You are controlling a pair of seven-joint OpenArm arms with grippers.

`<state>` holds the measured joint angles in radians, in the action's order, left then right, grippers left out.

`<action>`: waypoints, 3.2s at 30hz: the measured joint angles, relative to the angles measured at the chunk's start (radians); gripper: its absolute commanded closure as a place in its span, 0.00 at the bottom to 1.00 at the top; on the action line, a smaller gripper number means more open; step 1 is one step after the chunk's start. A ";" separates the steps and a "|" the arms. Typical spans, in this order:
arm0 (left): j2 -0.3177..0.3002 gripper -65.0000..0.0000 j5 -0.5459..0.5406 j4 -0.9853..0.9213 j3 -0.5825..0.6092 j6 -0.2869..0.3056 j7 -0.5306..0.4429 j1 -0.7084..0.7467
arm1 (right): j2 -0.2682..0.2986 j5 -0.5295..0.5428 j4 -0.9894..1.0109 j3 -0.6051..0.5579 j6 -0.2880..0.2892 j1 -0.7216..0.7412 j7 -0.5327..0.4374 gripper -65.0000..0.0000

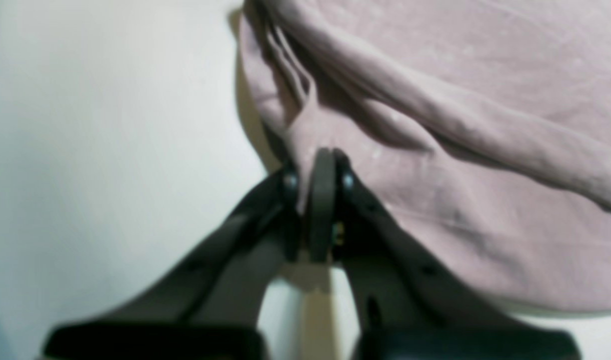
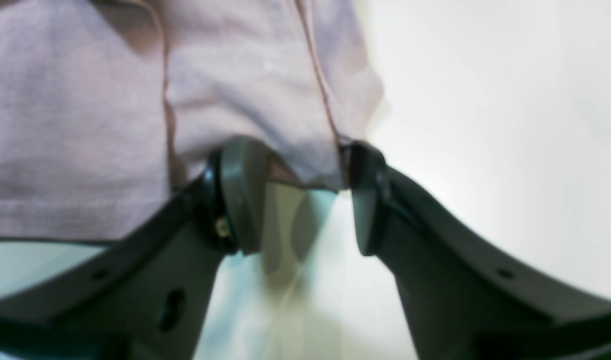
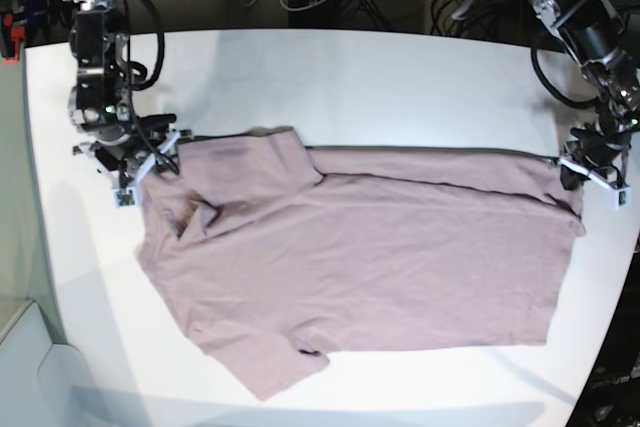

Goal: Layout the t-shirt on the table in an organized manner, then fold the t-shirt properly
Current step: 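Lift the shirt edge with both grippers and fold it over the body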

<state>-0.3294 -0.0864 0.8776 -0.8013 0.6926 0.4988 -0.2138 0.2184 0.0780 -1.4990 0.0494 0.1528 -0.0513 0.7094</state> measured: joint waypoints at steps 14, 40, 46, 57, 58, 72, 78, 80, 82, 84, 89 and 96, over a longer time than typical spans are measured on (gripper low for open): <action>-0.009 1.00 -0.030 0.014 -0.003 0.010 0.050 0.021 | 0.023 -0.008 -0.147 0.000 0.001 -0.066 0.076 1.00; -0.002 1.00 0.119 0.358 0.123 0.015 0.364 -0.104 | 0.146 0.006 -0.182 -0.103 0.008 0.181 0.206 1.00; 0.002 1.00 0.147 0.344 0.124 0.015 0.441 -0.119 | 0.159 0.007 -0.050 -0.150 0.089 0.298 0.238 1.00; -0.015 1.00 0.153 0.349 0.180 0.015 0.470 -0.138 | 0.173 0.012 -0.005 -0.209 0.298 0.423 0.435 1.00; -0.023 1.00 0.152 0.349 0.197 0.015 0.469 -0.140 | 0.172 0.015 -0.004 -0.203 0.296 0.438 0.451 1.00; -0.033 1.00 0.137 0.353 0.207 0.015 0.515 -0.179 | 0.219 0.020 -0.080 -0.196 0.299 0.352 0.476 1.00; -0.026 1.00 0.133 0.424 0.175 0.015 0.513 -0.045 | 0.244 0.008 -0.298 -0.171 0.299 0.183 0.467 1.00; -0.018 1.00 0.135 0.452 0.138 0.015 0.521 -0.006 | 0.227 0.023 -0.346 -0.133 0.304 0.085 0.475 1.00; 0.005 1.00 0.139 0.485 0.110 0.011 0.513 0.023 | 0.209 0.014 -0.395 -0.102 0.303 0.021 0.481 1.00; 0.024 1.00 0.128 0.518 0.085 0.012 0.498 0.064 | 0.205 0.011 -0.427 -0.073 0.304 -0.023 0.463 1.00; 0.062 1.00 0.142 0.568 0.066 0.013 0.515 0.175 | 0.202 0.010 -0.444 -0.013 0.303 -0.159 0.422 1.00; 0.111 1.00 0.142 0.674 0.067 0.011 0.506 0.296 | 0.145 -0.003 -0.441 0.042 0.303 -0.309 0.340 1.00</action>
<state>-0.2188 0.0551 1.5520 -0.7341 0.7036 1.0046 0.0822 0.3637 0.0750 -1.9400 0.0917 0.4557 -0.3603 1.0492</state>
